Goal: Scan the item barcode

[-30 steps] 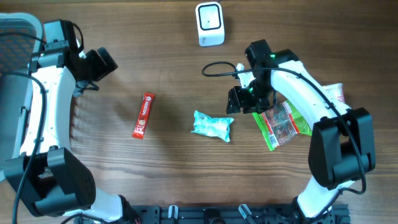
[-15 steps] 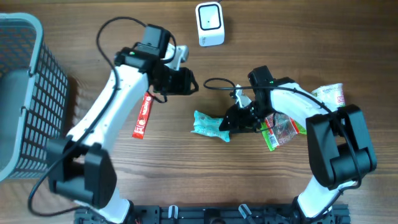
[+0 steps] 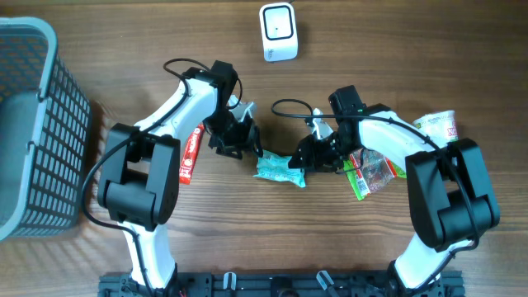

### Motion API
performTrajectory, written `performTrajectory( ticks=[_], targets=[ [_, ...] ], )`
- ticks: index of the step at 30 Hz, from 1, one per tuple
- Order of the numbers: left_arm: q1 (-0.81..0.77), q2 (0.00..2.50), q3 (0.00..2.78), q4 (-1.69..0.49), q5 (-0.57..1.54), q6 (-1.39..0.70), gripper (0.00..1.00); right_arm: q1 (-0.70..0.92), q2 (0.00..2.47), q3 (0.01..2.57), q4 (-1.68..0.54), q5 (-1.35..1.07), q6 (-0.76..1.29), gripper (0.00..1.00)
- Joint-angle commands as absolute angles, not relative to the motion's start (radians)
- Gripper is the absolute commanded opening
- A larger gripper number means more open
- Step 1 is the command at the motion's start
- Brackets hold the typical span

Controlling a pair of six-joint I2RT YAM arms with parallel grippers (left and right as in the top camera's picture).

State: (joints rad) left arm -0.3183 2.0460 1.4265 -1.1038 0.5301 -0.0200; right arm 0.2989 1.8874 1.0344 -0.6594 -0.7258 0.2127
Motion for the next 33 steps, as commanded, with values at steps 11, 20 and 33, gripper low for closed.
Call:
performTrajectory(
  ticks=[11,20,33],
  targets=[
    [-0.312,2.06,1.246,-0.816,0.712,0.064,0.54,0.298,1.87,1.031,-0.646,-0.75,0.221,0.51],
    [-0.308,2.061,1.242,-0.799,0.701,0.064,0.04,0.298,1.87,1.03,-0.625,-0.74,0.22,0.22],
    [-0.185,2.033,1.281,-0.854,0.746,0.064,0.25,0.298,1.87,1.025,-0.604,-0.419,0.158,0.32]
  ],
)
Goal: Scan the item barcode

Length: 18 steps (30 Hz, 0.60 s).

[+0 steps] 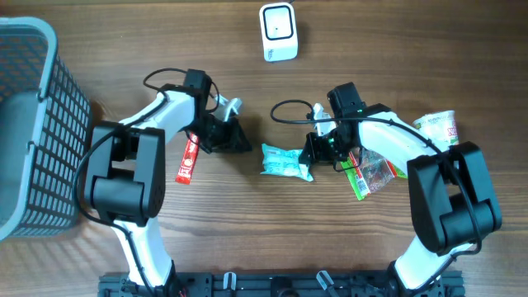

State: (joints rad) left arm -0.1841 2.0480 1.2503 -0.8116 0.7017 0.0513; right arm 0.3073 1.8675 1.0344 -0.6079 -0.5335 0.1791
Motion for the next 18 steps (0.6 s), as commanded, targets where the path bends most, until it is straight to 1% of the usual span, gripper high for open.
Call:
performTrajectory(
  ticks=[1,2,4,6,7,9,11,12,17,18],
  targets=[
    [-0.189,2.02,1.287,-0.871,0.754,0.064,0.25,0.298,1.87,1.025,-0.604,-0.419,0.16,0.37],
    [-0.195,2.001,1.289,-0.889,0.759,0.063,0.22,0.298,1.87,1.025,-0.605,-0.424,0.16,0.41],
    [-0.207,1.993,1.289,-0.931,0.771,-0.022,0.04,0.297,1.87,1.029,-0.601,-0.522,0.153,0.39],
    [-0.207,1.992,1.289,-0.964,0.823,-0.023,0.04,0.293,1.859,1.075,-0.613,-0.6,0.122,0.41],
    [-0.207,1.992,1.289,-0.962,0.85,-0.02,0.04,0.292,1.84,1.124,-0.628,-0.678,0.122,0.44],
    [-0.208,1.993,1.289,-0.963,0.881,-0.004,0.04,0.292,1.811,1.171,-0.654,-0.757,0.123,0.44],
    [-0.222,1.994,1.289,-0.951,0.866,-0.005,0.04,0.292,1.786,1.18,-0.663,-0.776,0.142,0.36],
    [-0.231,1.996,1.289,-0.952,0.868,-0.012,0.04,0.292,1.786,1.18,-0.67,-0.776,0.142,0.3],
    [-0.32,1.997,1.282,-0.953,0.852,-0.016,0.04,0.305,1.79,1.144,-0.721,-0.776,0.184,0.17],
    [-0.333,1.997,1.282,-0.951,0.838,-0.016,0.04,0.319,1.79,1.13,-0.724,-0.776,0.185,0.12]
  ],
)
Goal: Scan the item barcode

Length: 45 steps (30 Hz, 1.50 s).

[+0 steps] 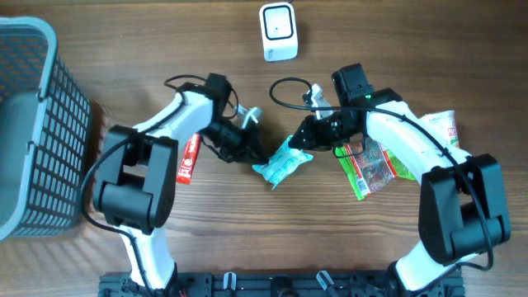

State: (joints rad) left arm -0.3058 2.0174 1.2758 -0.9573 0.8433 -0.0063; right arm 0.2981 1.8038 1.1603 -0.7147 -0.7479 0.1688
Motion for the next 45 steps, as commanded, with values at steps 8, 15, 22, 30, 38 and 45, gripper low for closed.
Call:
performTrajectory(
  ticks=[8,15,22,30,38,45],
  targets=[
    [-0.352,1.998,1.267,-0.878,0.726,-0.081,0.04,0.431,1.79,0.949,-0.49,-0.768,0.416,0.04],
    [-0.352,1.998,1.16,-0.709,0.626,-0.142,0.04,0.442,1.79,0.843,-0.411,-0.703,0.471,0.04],
    [-0.287,1.981,1.224,-0.746,0.626,-0.143,0.04,0.43,1.789,0.871,-0.392,-0.785,0.465,0.08],
    [-0.165,1.98,1.289,-0.803,0.635,-0.143,0.18,0.415,1.769,0.994,-0.406,-0.878,0.439,0.26],
    [-0.165,1.974,1.305,-0.776,0.618,-0.183,0.75,0.32,1.717,1.166,-0.791,-0.551,0.125,0.78],
    [-0.146,1.897,1.608,-0.925,0.126,-0.278,0.89,0.311,1.719,1.161,-0.818,-0.411,-0.025,0.73]
  ],
)
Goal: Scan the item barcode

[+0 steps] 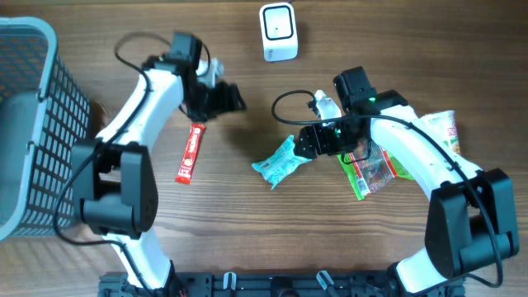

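The teal snack packet (277,162) lies tilted at the table's middle, its upper right corner at my right gripper (302,143), which looks shut on that corner. My left gripper (233,98) is up at the back left, well away from the packet, its fingers spread and holding nothing. The white barcode scanner (279,31) stands at the far edge, beyond both grippers.
A grey mesh basket (37,124) fills the left side. A red stick packet (190,153) lies below the left arm. A green and red packet (375,173) sits under the right arm, with a white cup (441,126) at the far right.
My left gripper was beside the packet's left end and now sits up and to the left, clear of it. The right gripper still holds the packet's corner, the packet barely shifted.
At first both grippers flanked the teal packet lying flat. The left gripper was then off to the left while the right stayed at the packet's right end. Later the packet was tilted, with both grippers at it. Now only the right gripper holds it.
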### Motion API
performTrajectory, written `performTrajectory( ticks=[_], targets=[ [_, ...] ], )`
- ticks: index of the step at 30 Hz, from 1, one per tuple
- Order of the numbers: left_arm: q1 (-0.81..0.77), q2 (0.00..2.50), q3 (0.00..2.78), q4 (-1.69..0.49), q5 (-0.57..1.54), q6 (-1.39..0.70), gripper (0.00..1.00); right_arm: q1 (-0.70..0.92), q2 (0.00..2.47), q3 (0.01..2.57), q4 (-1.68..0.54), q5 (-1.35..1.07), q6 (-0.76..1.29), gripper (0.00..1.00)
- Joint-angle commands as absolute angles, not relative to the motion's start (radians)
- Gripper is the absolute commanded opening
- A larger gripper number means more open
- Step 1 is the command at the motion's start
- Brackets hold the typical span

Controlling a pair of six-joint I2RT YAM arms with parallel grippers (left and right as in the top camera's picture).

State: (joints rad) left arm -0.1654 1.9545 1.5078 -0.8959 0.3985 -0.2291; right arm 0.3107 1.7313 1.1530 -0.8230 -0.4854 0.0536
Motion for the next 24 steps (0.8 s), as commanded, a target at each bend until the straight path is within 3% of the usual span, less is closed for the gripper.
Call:
performTrajectory(
  ticks=[1,11,22,23,24],
  targets=[
    [-0.137,1.896,1.612,-0.926,0.073,-0.278,1.0,0.311,1.719,1.151,-0.799,-0.406,-0.027,0.72],
    [-0.12,1.897,1.605,-0.958,0.017,-0.277,1.0,0.394,1.775,0.962,-0.468,-0.473,-0.075,0.7],
    [-0.12,1.897,1.605,-0.958,0.017,-0.277,1.0,0.451,1.855,0.933,-0.465,-0.444,-0.049,0.71],
    [-0.12,1.897,1.605,-0.958,0.017,-0.277,1.0,0.451,1.872,0.934,-0.464,-0.444,-0.049,0.7],
    [-0.12,1.897,1.605,-0.958,0.017,-0.277,1.0,0.451,1.879,0.934,-0.463,-0.444,-0.048,0.55]
  ],
)
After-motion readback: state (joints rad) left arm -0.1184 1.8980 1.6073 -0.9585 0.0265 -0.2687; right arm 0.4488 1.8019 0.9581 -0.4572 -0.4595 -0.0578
